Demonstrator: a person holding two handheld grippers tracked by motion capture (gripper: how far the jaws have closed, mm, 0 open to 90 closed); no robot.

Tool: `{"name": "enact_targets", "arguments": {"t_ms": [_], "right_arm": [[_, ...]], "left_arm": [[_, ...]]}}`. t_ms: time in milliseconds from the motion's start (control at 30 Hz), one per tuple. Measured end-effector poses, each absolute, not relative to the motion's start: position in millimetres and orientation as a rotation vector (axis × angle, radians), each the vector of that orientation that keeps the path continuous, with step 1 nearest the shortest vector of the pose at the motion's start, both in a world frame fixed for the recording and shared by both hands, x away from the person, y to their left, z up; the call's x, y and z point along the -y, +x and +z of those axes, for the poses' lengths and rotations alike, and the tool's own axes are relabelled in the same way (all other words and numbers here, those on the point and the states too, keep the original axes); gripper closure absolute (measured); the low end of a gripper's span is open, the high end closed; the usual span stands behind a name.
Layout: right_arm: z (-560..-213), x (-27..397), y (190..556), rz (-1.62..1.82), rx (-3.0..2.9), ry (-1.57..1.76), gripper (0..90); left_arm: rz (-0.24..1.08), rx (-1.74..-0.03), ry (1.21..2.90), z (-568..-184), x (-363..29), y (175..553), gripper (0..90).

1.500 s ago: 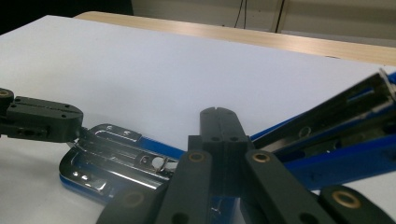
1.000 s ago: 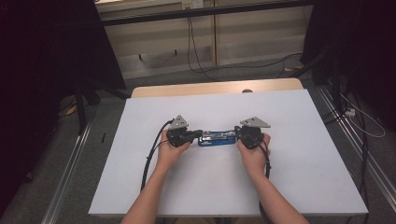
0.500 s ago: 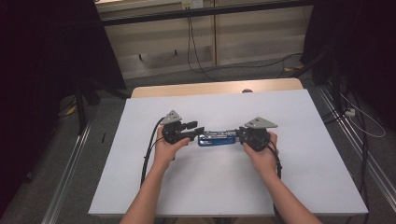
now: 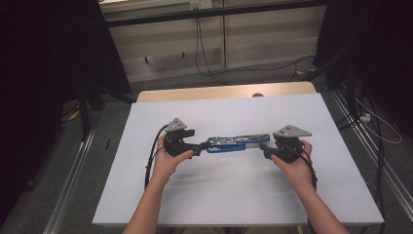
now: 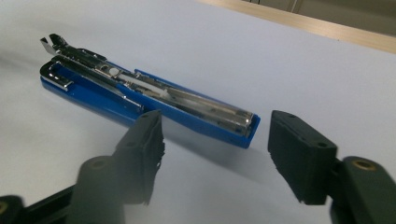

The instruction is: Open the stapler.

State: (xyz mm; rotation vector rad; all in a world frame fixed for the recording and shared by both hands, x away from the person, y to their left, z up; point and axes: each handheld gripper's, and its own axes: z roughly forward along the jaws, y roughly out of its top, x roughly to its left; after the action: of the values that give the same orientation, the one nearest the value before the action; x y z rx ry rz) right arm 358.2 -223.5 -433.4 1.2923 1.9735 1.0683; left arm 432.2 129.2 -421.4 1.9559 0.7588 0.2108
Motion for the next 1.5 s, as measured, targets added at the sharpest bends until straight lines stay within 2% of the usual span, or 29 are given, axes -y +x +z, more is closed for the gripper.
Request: {"name": "enact_targets", "arguments": {"t_ms": [133,433,700,1000,1167,1500], "right_arm": [[-438.0,227.3,350.4,1.058,-1.98,1.295,25.7],[-451.1,238.2,332.0,1.052,-1.978,1.327,21.5],[-455.0,241.0,316.8,1.056,-1.991,1.336,21.3],[-458.8,243.8,306.9,1.003,-2.03,1.353,32.2],[-462.9,243.8,311.3,1.004,-2.048,1.385,43.5],[-465.4,242.6,322.9,0.919,-2.02,1.441,49.6]], "left_arm": [[0.215,-0.792,1.944,-422.2,-136.1,426.7,13.2],[0.282,-0.8,1.955,-422.0,-148.1,408.0,9.5],[0.321,-0.82,1.938,-425.2,-165.6,384.0,9.1],[0.338,-0.843,1.935,-430.7,-177.3,373.3,9.1],[0.34,-0.824,1.943,-431.0,-175.4,374.5,9.3],[0.333,-0.826,1.949,-432.4,-173.7,375.1,9.3]]}}
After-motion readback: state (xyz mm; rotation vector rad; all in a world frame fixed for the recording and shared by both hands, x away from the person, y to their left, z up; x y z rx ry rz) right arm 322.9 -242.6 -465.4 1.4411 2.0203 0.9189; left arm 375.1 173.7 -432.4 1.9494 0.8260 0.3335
